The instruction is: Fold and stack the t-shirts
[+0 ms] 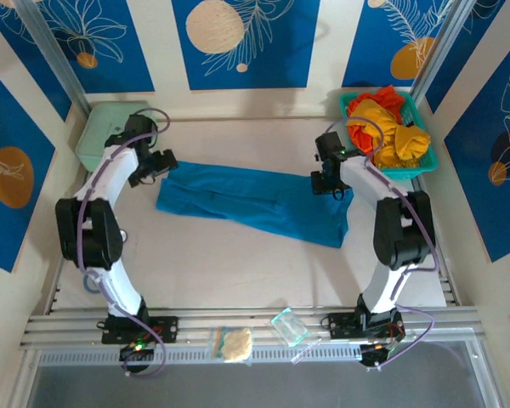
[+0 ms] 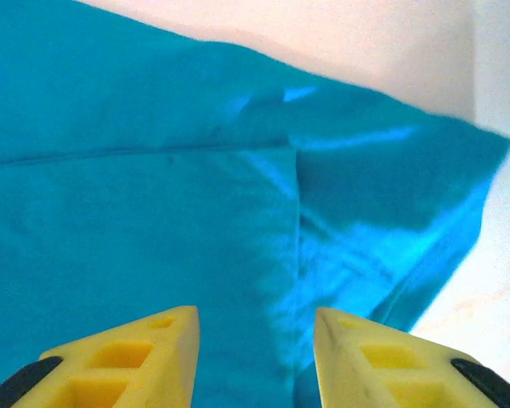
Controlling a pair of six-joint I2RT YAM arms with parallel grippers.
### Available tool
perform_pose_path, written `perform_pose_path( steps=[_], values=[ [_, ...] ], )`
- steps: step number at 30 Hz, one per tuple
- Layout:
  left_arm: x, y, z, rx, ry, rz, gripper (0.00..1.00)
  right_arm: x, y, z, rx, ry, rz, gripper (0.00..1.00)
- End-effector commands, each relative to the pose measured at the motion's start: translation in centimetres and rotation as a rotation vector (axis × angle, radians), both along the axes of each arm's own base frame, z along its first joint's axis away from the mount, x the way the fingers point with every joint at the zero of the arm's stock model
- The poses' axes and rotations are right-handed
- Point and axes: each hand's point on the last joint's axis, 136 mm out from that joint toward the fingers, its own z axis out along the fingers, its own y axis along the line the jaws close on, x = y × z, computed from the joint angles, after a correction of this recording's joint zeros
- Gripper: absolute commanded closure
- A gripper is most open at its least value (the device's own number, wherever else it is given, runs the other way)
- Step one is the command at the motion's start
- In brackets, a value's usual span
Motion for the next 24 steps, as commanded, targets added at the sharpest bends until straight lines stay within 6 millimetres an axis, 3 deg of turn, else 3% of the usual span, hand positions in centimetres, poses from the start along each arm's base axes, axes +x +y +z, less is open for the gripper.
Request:
perform_pose_path(
  steps=[1, 3, 7, 9, 13, 16, 20, 24],
  values=[
    [-1.0, -1.6, 2.6, 0.007, -0.037, -0.114, 0.01, -4.0, 1.4, 1.4, 0.183, 0.062, -0.168, 0.59],
    [-0.8, -2.5, 2.4, -0.001, -0.034, -0.161, 0.15, -5.9, 2.3, 1.2, 0.269, 0.101, -0.212, 0.61],
    [1.7, -5.3, 0.3, -0.063, 0.03, -0.262, 0.62, -9.0, 3.8, 0.5, 0.41, 0.155, -0.283, 0.68],
    [3.4, -6.5, -1.3, -0.057, 0.068, -0.305, 0.75, -9.9, 4.3, 0.1, 0.443, 0.163, -0.312, 0.71],
    [6.4, -8.0, -5.5, -0.041, 0.153, -0.349, 0.82, -10.6, 4.8, -1.2, 0.447, 0.173, -0.354, 0.74],
    [7.2, -8.2, -8.8, -0.037, 0.218, -0.34, 0.84, -10.0, 4.6, -2.6, 0.403, 0.207, -0.373, 0.77],
    [6.3, -7.9, -11.6, -0.018, 0.287, -0.322, 0.84, -8.3, 3.6, -5.0, 0.331, 0.256, -0.395, 0.8],
    [3.7, -6.6, -13.4, 0.031, 0.35, -0.298, 0.85, -5.9, 3.2, -7.1, 0.305, 0.319, -0.392, 0.86]
  ],
)
